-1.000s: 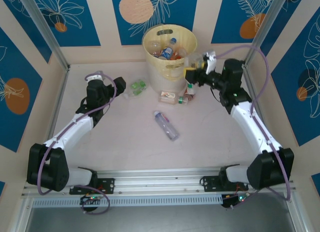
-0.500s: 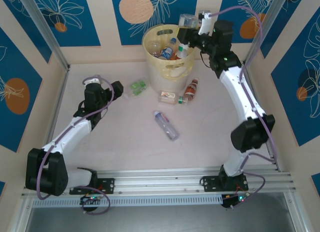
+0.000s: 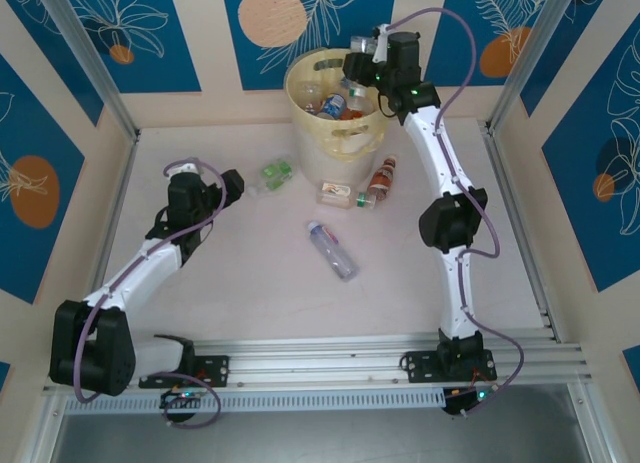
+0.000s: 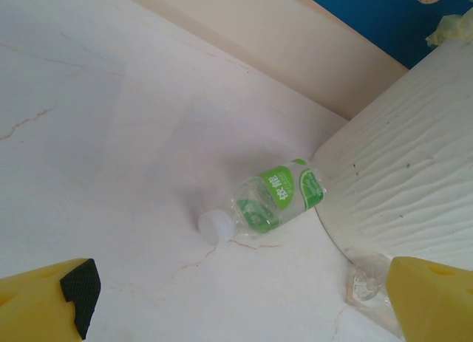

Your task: Put the plastic bottles in the bin

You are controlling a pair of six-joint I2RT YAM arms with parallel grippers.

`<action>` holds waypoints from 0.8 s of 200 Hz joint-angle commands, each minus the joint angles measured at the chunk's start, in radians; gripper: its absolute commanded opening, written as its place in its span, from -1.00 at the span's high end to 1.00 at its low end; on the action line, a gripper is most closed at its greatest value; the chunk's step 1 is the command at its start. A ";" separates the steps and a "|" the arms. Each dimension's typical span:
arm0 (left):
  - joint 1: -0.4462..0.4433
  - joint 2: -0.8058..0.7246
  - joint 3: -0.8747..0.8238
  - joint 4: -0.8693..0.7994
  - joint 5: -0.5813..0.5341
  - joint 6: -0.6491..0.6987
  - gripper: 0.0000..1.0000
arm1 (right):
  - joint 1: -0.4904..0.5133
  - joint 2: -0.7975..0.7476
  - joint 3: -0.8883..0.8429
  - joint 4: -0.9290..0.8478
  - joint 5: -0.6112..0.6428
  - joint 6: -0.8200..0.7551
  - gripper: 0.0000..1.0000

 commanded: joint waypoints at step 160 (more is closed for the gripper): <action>0.016 0.077 0.048 -0.033 0.019 0.069 -1.00 | 0.045 -0.607 -0.744 0.316 0.038 -0.098 -0.99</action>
